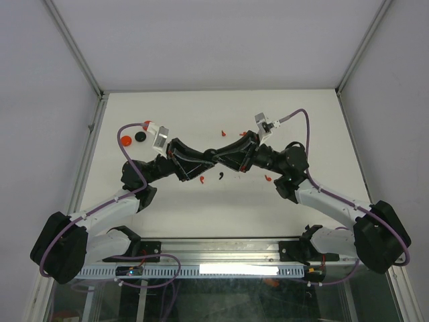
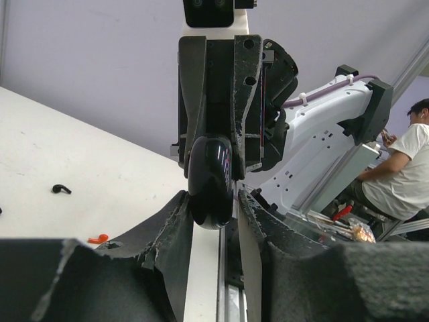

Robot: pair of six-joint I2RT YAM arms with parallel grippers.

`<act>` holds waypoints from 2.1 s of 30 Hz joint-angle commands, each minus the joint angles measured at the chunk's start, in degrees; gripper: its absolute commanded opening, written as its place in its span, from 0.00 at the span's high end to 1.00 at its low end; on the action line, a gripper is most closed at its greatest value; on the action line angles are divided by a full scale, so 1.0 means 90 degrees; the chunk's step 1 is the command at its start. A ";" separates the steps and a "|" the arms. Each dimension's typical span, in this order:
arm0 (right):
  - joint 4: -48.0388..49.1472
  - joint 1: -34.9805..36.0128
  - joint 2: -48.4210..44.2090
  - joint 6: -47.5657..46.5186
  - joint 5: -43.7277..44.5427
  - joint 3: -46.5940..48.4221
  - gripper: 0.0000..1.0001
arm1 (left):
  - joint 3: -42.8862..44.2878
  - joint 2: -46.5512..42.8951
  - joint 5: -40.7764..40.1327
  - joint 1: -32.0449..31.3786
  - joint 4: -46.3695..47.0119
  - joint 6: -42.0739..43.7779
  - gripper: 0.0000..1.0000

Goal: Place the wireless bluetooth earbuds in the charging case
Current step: Open the charging case.

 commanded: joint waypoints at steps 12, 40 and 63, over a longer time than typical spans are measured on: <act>-0.0076 0.0075 0.0037 -0.0114 -0.0144 0.0130 0.99 | 0.0328 -0.0092 0.0182 -0.0082 0.0572 -0.0068 0.91; -0.5049 0.0009 -0.1272 -0.4207 -0.0348 0.1875 0.18 | 0.2378 -0.0900 0.1210 -0.0073 -0.6380 0.4741 1.00; -0.5528 0.0002 -0.0828 -0.4804 -0.0024 0.2094 0.16 | 0.2331 -0.0677 0.1944 -0.0034 -0.6466 0.4890 1.00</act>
